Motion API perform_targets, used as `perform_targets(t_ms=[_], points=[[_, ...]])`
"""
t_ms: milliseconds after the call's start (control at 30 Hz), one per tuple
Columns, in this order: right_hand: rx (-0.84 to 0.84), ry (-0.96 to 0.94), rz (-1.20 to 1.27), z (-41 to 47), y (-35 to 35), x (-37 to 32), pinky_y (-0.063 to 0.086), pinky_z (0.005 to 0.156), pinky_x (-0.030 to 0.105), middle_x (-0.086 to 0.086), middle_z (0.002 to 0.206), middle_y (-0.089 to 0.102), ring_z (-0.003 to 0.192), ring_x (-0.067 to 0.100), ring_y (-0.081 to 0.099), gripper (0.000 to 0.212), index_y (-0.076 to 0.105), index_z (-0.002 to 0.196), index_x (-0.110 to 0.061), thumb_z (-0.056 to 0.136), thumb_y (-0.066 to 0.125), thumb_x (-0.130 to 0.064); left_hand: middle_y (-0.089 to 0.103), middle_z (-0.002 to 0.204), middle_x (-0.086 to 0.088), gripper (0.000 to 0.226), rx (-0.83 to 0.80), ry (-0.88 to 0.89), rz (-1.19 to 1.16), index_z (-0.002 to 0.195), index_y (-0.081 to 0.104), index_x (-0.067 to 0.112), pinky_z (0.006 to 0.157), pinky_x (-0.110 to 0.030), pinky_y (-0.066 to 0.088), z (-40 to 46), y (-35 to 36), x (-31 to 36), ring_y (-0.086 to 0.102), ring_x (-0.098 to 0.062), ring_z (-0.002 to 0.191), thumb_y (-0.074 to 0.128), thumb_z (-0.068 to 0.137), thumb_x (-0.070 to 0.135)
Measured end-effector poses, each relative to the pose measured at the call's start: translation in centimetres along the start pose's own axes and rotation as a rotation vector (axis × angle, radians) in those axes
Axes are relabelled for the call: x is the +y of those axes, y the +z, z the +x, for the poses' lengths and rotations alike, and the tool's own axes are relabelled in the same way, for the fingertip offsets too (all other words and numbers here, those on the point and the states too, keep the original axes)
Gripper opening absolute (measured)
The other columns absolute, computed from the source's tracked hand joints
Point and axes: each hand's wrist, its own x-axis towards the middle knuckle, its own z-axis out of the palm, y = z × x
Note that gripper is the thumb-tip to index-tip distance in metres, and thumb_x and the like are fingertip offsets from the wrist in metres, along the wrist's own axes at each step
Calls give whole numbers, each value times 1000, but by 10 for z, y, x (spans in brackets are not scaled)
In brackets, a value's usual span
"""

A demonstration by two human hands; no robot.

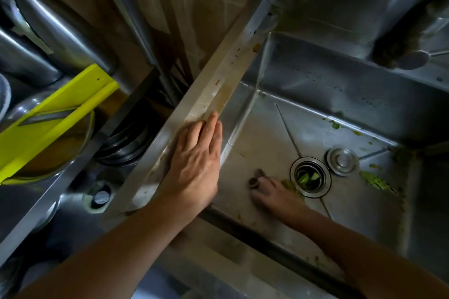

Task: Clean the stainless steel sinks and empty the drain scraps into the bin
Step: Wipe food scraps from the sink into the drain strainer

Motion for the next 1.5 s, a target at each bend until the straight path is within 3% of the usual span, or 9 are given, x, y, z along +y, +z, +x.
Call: perform_targets(t_ms=[300,467,667,767,900,1033,1200,1300,1500], points=[[80,308,9,-20,-30,34,46,98,39,12,155,11,136,32,27,44,33,144,-17,100,38,-16,9,158,-16,94,-147,-52,40,150,16,1,114,-45,26,1,-19,10,23,-33,138,62,70,16],[14,-83,114,-57,-1,11,40,102,35,0,146,35,131,26,38,49,45,137,-32,93,33,-50,-18,158,-6,92,-207,-24,-24,152,-5,13,117,-38,11,-2,-27,26,-4,-28,145,59,86,19],[-26,-426,13,-75,34,14,36,99,32,-2,140,43,123,18,43,57,44,138,-33,93,28,-63,-4,159,2,82,-280,119,-114,152,8,17,116,-36,17,11,-5,59,3,-23,145,58,86,13],[-38,-221,49,-68,29,33,42,101,37,6,136,49,123,26,46,36,57,129,-21,98,39,-27,2,159,1,81,-319,170,-101,151,11,17,115,-35,19,20,11,71,8,-23,144,59,85,14],[93,-75,25,-44,23,65,55,68,45,17,126,54,111,39,54,22,59,106,-16,88,48,-24,5,159,0,79,-370,210,-89,151,11,16,115,-36,21,32,28,85,11,-23,143,56,86,14],[128,-51,-43,-28,11,70,48,84,41,16,147,27,131,35,32,38,47,130,-13,92,52,-15,5,159,1,74,-442,245,-39,151,10,17,114,-37,21,39,37,97,11,-23,143,47,88,10],[293,4,215,-63,12,76,45,91,40,5,126,48,113,29,50,25,53,120,-25,95,50,-24,10,159,2,72,-546,241,-44,151,14,19,115,-39,19,45,41,118,12,-22,144,47,88,8],[232,-25,285,-106,9,78,45,96,37,9,142,38,122,31,45,48,56,127,-17,83,59,0,15,157,3,72,-609,247,-76,150,18,21,116,-41,20,46,46,129,16,-21,142,48,87,6],[-17,-212,220,-173,37,59,32,97,25,5,139,43,126,24,40,35,53,134,-21,99,45,-20,18,156,0,73,-744,285,-72,150,19,23,115,-41,21,40,72,157,23,-23,140,48,86,4]])
